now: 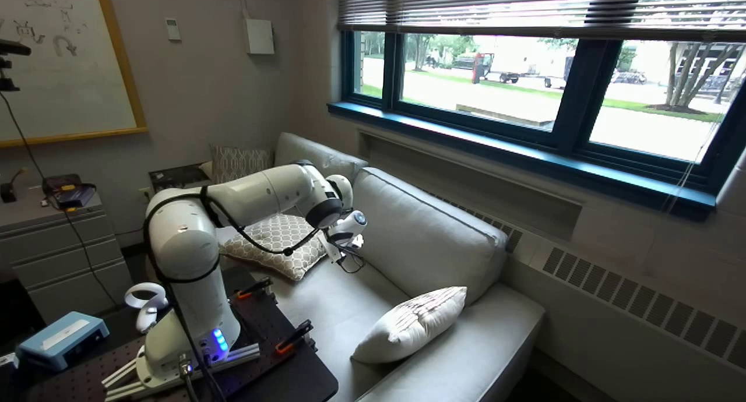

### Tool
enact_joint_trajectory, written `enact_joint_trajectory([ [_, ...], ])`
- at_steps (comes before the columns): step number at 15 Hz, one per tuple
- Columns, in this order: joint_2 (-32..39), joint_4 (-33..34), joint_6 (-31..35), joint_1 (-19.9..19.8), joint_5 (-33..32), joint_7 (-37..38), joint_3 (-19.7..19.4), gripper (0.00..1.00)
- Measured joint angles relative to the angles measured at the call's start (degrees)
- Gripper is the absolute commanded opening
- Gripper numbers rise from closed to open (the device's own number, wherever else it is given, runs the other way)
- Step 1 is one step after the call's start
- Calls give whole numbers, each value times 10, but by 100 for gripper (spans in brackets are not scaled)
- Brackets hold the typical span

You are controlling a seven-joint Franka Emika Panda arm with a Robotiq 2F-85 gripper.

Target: Put the pillows upright against the armrest

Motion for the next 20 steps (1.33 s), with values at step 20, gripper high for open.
enact_joint_trajectory([
  [20, 37, 147, -344, 241, 304, -83, -219, 100],
])
